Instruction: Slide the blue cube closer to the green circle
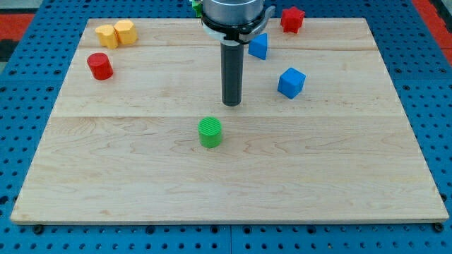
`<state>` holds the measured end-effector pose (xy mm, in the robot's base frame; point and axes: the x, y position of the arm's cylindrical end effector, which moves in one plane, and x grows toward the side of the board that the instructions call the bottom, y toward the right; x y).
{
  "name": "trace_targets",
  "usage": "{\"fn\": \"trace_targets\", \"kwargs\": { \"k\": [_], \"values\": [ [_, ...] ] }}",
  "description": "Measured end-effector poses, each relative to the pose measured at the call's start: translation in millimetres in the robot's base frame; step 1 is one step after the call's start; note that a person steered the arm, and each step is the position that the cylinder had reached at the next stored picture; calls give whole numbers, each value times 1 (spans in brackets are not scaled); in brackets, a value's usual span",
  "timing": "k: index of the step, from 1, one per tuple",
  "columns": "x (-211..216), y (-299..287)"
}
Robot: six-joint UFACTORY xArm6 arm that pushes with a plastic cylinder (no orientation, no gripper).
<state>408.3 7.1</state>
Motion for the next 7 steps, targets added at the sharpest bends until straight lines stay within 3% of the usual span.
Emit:
{"fn": "trace_targets", "kwargs": {
  "k": [1,2,3,4,5,6,7],
  "values": [
    [-47,3],
    [-93,54],
    [-87,153],
    [-11,170],
    [4,114],
    [-27,159],
    [-41,124]
  ]
}}
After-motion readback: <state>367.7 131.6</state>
